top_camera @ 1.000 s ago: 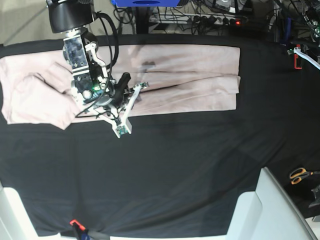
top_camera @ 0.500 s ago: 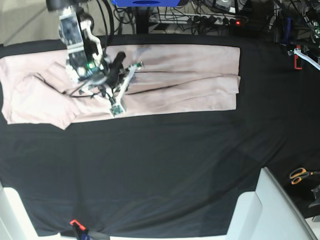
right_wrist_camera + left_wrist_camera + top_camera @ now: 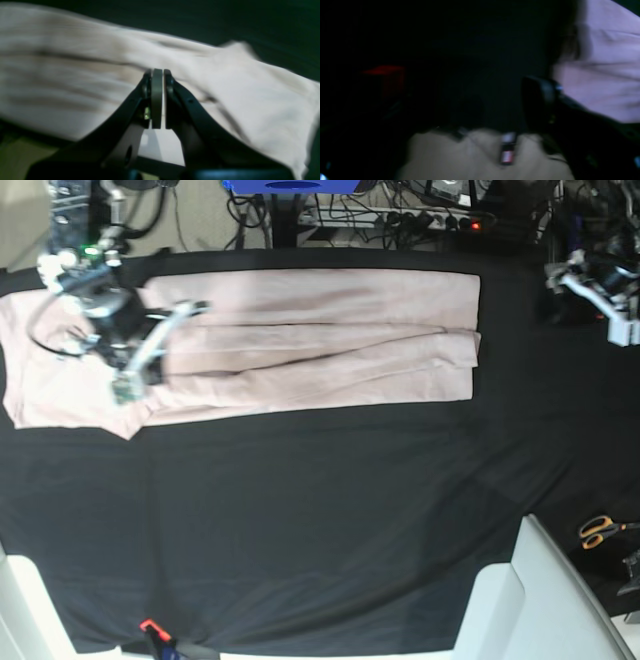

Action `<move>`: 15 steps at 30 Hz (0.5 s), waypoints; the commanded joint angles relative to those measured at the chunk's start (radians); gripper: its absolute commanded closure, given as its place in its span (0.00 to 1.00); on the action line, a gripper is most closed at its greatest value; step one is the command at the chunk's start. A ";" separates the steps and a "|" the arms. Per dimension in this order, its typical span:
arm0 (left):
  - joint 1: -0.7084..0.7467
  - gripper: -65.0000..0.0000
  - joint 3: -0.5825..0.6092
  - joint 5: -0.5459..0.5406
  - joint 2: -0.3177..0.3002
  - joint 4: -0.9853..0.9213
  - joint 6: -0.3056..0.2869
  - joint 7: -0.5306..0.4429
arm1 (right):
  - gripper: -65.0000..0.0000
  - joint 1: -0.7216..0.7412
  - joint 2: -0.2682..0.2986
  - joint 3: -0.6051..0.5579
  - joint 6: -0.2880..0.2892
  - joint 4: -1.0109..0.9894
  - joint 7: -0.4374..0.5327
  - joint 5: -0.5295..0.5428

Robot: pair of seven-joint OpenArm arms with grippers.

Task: Fold the T-shirt properly
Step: 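Move right gripper to the strip end, left gripper to the opposite end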

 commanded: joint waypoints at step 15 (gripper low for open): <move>-0.144 0.16 0.061 -0.016 0.018 -0.157 -0.001 -0.013 | 0.99 -0.018 0.001 0.101 0.008 -0.128 0.057 0.002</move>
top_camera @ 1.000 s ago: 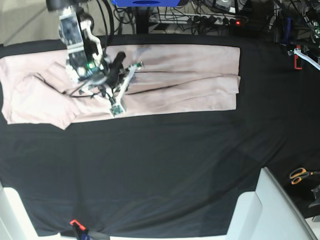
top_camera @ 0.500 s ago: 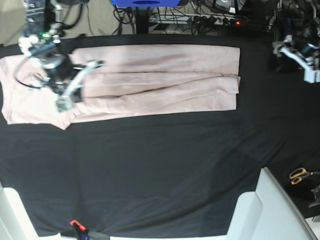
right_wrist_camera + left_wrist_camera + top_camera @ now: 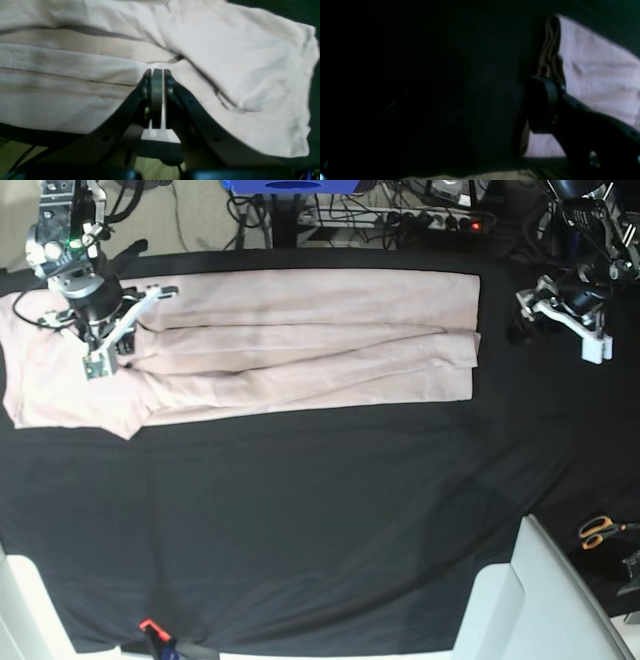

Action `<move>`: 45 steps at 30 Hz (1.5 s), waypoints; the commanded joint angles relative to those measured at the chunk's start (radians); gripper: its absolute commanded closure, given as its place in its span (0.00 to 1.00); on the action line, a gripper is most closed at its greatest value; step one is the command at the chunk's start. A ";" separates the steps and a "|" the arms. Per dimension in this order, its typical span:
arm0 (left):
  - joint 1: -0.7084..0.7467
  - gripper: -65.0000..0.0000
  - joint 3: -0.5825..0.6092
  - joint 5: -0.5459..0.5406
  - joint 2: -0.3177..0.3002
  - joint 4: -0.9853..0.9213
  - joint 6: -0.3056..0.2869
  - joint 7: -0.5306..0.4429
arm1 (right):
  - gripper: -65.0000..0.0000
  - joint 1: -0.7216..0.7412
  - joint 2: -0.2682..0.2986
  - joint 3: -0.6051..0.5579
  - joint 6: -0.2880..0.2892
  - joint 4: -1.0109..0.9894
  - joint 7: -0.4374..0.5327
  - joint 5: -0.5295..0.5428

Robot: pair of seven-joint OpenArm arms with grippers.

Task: Fold the T-shirt properly
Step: 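Move right gripper to the strip end, left gripper to the opposite end, then close the left gripper on the opposite end of the pink strip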

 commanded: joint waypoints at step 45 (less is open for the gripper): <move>-0.047 0.18 0.364 0.075 0.032 -0.135 -0.010 -0.075 | 0.99 0.016 0.005 0.009 0.000 -0.126 0.086 -0.001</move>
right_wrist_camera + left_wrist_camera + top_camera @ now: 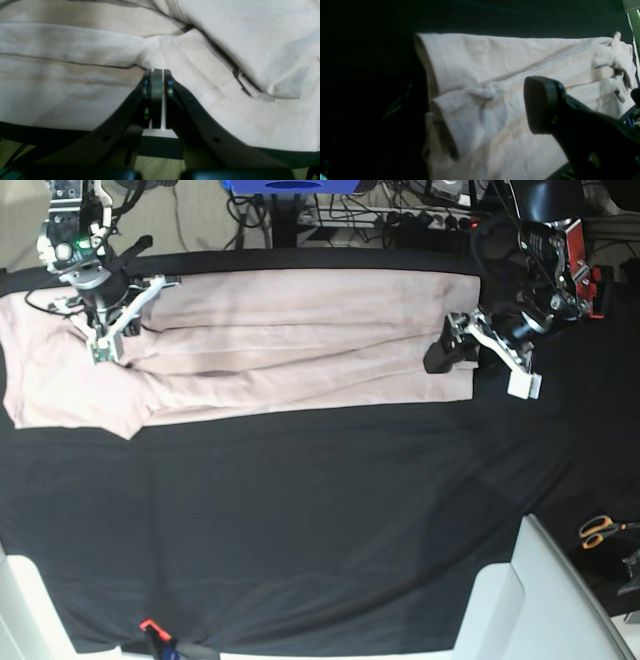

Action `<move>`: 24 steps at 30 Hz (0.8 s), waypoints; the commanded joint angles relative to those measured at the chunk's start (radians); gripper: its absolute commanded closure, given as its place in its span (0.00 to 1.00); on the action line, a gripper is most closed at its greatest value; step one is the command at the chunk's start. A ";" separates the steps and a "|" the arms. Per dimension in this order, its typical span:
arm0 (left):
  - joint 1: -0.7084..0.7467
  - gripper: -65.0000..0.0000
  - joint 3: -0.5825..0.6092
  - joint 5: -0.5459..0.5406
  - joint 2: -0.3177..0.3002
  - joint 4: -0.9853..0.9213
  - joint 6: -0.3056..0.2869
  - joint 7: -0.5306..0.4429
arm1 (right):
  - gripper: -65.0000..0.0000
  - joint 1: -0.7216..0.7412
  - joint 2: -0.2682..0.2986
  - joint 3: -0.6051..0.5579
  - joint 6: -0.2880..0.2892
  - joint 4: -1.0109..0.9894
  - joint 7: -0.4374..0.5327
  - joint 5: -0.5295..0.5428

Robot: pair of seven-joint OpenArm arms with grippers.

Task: Fold the T-shirt properly
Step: 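Close the left gripper on the opposite end of the pink strip, then lift the held end and fold it over toward the right gripper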

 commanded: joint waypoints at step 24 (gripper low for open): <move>0.095 1.00 0.129 0.092 0.031 0.355 0.018 0.124 | 0.99 0.004 0.003 0.038 -0.006 0.048 0.020 0.000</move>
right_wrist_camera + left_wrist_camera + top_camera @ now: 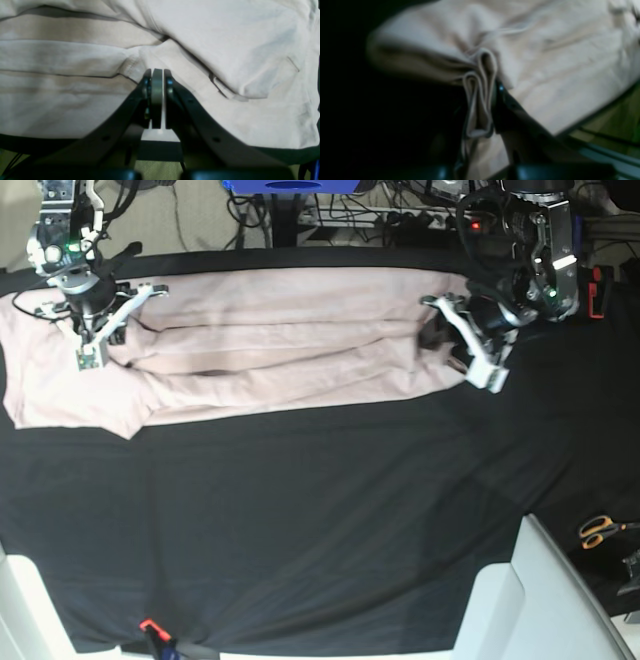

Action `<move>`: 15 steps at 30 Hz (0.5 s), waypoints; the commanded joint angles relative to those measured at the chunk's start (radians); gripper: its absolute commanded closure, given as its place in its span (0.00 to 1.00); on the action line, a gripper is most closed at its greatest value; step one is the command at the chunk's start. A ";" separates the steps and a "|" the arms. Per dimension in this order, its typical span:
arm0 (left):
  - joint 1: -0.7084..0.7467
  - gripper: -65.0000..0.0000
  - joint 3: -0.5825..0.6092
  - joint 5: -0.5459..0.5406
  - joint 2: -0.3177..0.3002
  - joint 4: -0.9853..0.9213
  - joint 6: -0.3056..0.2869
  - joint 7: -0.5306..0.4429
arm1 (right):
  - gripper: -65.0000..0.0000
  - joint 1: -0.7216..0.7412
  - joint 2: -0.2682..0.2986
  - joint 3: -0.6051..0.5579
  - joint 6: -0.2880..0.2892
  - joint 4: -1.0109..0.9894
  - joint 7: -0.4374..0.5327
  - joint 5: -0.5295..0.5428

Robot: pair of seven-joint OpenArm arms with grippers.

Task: Fold the T-shirt properly
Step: 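Lift the held end and fold it over toward the right gripper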

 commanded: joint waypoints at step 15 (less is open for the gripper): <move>-0.034 1.00 0.587 0.145 0.016 0.264 0.256 -0.021 | 0.99 0.008 0.004 0.051 0.005 0.012 0.018 0.003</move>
